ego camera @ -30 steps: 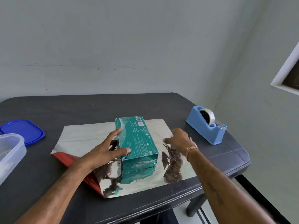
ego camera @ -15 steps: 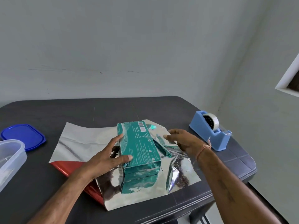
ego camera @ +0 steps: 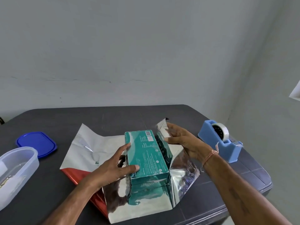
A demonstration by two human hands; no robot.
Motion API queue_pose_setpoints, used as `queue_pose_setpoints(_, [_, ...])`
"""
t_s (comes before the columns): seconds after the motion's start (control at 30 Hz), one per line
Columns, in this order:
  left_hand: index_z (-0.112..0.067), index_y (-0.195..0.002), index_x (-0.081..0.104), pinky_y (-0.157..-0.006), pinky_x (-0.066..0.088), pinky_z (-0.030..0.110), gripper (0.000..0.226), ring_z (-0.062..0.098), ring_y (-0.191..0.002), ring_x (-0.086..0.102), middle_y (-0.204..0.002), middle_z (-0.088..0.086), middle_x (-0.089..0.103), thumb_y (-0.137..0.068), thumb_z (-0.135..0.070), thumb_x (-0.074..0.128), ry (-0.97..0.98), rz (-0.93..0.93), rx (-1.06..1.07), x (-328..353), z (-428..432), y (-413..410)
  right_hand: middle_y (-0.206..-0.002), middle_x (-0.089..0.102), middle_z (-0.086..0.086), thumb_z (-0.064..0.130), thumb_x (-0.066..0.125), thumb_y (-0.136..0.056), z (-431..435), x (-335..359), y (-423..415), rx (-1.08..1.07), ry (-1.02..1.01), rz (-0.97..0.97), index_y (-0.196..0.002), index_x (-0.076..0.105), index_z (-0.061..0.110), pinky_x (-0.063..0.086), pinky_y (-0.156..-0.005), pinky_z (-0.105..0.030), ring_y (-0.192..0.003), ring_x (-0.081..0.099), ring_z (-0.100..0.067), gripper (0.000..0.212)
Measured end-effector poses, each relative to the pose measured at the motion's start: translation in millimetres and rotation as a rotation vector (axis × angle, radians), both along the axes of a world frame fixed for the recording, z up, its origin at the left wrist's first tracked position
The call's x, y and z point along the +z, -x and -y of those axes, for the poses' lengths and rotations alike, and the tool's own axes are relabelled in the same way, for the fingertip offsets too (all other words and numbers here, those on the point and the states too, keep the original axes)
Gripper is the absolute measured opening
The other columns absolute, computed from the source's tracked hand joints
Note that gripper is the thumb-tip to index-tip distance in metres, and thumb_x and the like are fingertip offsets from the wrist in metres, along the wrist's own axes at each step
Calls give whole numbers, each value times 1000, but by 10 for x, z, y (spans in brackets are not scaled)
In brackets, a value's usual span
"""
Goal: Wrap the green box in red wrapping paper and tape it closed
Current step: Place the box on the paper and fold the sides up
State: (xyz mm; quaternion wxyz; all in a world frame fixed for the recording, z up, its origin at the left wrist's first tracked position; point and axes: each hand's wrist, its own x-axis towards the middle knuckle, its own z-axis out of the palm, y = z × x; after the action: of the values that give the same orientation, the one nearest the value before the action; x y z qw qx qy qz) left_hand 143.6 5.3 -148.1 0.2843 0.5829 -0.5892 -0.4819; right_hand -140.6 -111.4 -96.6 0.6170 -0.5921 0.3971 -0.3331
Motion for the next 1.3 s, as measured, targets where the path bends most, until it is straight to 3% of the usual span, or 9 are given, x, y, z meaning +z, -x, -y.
queue_pose_setpoints(0.17, [-57, -150, 22, -108, 52, 40, 98, 16, -126, 60, -130, -21, 51, -74, -56, 84, -1, -38, 11, 36, 8, -5, -130, 69, -14, -9, 68, -88, -84, 40, -311, 156, -72, 14, -147, 46, 15, 58, -84, -26, -110, 71, -23, 67])
queue_pose_setpoints(0.33, [-56, -149, 27, -102, 50, 29, 85, 15, -128, 57, -131, -14, 51, -79, -61, 75, 17, -31, 34, 118, -12, -4, -135, 66, -11, 35, 81, -82, -179, 59, -456, 224, -129, -32, -142, 52, 15, 47, -110, -47, -123, 63, -29, 69])
queue_pose_setpoints(0.43, [-53, -142, 40, -80, 47, 17, 62, 7, -117, 56, -136, -4, 49, -85, -66, 62, 48, -49, 127, 191, -21, 80, -135, 66, -11, 40, 67, -91, -281, 133, -476, 214, -111, -28, -137, 56, 15, 50, -104, -47, -120, 66, -32, 54])
queue_pose_setpoints(0.63, [-30, -117, 57, -79, 44, 29, 45, 9, -105, 54, -129, -3, 57, -88, -64, 65, 194, 62, 328, 213, 238, 305, -136, 64, -15, 63, 67, -84, -378, 158, -437, 234, -116, -58, -152, 34, 14, 47, -93, -47, -118, 68, -34, 91])
queue_pose_setpoints(0.8, [-29, -104, 51, -86, 55, 39, 46, 17, -98, 60, -115, -2, 61, -82, -62, 75, 197, 169, 418, 148, 442, 400, -134, 66, -13, 53, 55, -98, -509, 162, -381, 237, -103, -50, -147, 43, 14, 57, -81, -25, -121, 66, -32, 65])
queue_pose_setpoints(0.9, [-29, -103, 48, -76, 50, 34, 53, 14, -92, 62, -114, 0, 63, -75, -58, 83, 185, 183, 415, 84, 509, 406, -132, 66, -14, 55, 63, -92, -553, 110, -321, 223, -34, -98, -143, 47, 11, 52, -102, -34, -118, 68, -25, 69])
queue_pose_setpoints(1.0, [-30, -100, 48, -80, 52, 37, 57, 17, -92, 65, -110, -2, 66, -70, -57, 87, 190, 126, 424, 18, 520, 398, -124, 68, -6, 51, 73, -87, -630, 172, -229, 145, 175, -336, -142, 50, 16, 56, -85, -22, -97, 70, -2, 69])
queue_pose_setpoints(1.1, [-31, -97, 47, -85, 54, 40, 56, 19, -95, 66, -109, -4, 64, -69, -58, 87, 196, 104, 436, -39, 508, 393, -109, 71, 0, 49, 82, -81, -662, 162, -102, 36, 337, -519, -129, 63, 20, 60, -88, -31, -95, 70, -9, 59])
queue_pose_setpoints(1.3, [-33, -98, 47, -96, 53, 46, 54, 21, -105, 64, -111, -11, 60, -72, -60, 85, 216, 71, 431, -83, 488, 395, -98, 76, -20, 20, 87, -80, -916, 13, 138, -35, 191, -411, -103, 72, 7, 50, -59, -20, -72, 65, -14, 30])
